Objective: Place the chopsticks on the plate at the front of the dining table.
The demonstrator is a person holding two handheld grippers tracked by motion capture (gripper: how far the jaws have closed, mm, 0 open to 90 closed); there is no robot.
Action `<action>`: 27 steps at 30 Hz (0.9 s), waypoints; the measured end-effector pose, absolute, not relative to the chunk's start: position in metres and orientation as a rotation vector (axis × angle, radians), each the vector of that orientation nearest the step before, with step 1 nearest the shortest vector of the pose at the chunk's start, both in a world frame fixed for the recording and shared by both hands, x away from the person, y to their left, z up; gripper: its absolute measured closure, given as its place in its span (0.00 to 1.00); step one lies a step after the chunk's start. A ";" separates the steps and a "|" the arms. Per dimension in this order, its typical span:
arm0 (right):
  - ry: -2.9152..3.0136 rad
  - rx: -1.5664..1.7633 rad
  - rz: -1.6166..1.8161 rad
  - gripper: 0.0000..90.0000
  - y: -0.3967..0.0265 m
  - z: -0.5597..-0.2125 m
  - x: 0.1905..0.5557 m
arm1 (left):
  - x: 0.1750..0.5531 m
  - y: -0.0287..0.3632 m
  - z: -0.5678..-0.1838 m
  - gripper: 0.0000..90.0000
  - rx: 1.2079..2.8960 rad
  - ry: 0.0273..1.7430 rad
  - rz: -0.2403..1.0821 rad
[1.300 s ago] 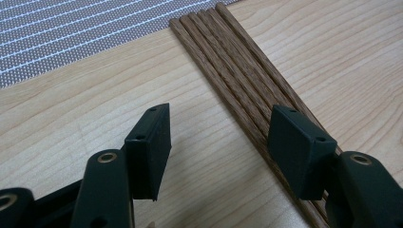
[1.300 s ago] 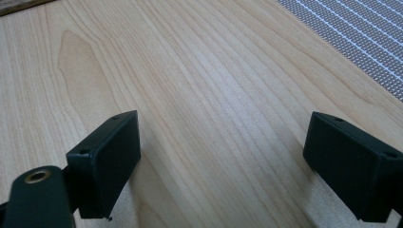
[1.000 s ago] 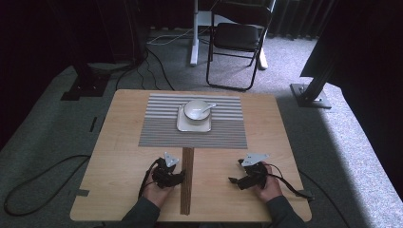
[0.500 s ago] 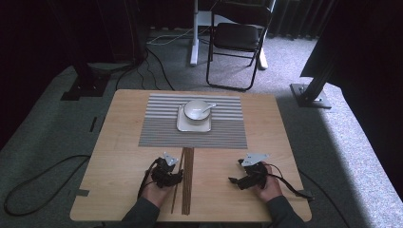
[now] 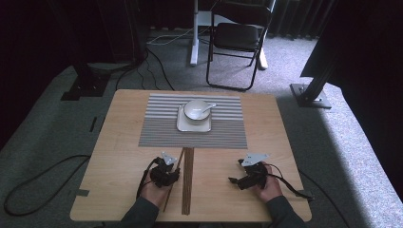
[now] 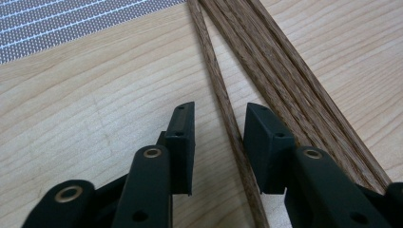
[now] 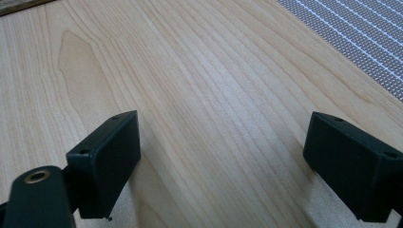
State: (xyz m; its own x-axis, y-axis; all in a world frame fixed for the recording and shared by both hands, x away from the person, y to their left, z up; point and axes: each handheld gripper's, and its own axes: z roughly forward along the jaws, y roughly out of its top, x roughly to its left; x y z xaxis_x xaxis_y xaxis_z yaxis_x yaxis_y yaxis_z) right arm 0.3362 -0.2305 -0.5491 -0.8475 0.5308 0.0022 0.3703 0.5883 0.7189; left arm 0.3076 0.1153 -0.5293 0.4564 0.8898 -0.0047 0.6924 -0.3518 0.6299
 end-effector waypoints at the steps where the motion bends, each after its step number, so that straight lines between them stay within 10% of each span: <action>1: 2.605 0.749 1.106 0.13 -0.231 -0.549 0.336 | 0.308 0.116 -0.529 0.76 2.149 1.321 0.460; 27: 2.605 0.750 1.106 0.13 -0.231 -0.549 0.336 | 0.311 0.133 -0.528 0.93 2.117 1.380 0.458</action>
